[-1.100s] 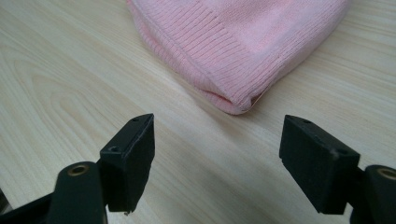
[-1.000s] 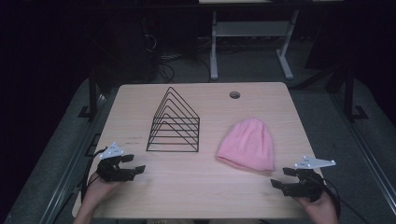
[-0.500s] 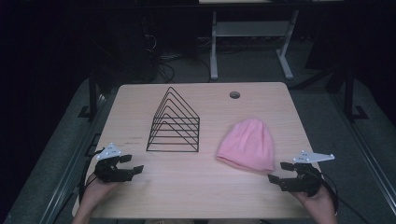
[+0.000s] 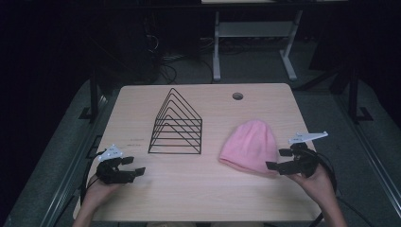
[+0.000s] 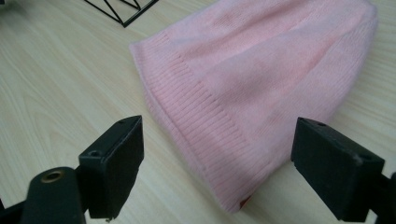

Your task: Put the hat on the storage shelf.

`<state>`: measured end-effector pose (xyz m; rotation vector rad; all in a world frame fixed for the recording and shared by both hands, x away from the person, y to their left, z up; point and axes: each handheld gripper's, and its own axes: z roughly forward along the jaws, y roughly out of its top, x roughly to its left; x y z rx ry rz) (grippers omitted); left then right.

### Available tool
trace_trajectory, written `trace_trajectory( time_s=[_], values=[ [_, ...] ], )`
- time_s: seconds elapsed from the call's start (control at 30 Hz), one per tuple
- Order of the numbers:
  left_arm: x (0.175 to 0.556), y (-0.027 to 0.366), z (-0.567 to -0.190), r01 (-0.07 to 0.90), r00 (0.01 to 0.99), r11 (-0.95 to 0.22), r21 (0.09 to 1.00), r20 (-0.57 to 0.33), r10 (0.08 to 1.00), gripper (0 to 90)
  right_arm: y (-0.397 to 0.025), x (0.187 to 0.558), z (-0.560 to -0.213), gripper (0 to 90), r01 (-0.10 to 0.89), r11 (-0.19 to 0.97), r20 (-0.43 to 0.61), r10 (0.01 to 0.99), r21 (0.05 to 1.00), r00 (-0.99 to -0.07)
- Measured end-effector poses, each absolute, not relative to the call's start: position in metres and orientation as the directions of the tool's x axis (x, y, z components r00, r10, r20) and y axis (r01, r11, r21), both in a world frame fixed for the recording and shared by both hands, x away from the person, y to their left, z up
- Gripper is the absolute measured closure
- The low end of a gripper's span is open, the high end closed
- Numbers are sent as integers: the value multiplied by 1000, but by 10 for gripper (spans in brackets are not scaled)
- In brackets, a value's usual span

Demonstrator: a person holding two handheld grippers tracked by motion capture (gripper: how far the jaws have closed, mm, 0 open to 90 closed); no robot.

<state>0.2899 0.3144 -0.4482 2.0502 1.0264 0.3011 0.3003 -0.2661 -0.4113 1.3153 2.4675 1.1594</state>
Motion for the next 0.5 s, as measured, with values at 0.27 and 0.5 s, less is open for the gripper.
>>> trace_trajectory(
  time_s=[0.27, 0.5],
  values=[
    [290, 316, -449, 569, 639, -340, 749, -142, 756, 274, -271, 324, -408, 149, 687, 306, 271, 756, 660, -597],
    [291, 320, -449, 570, 633, -333, 751, -143, 761, 274, -272, 346, -407, 148, 706, 302, 277, 767, 641, -579]
  ],
)
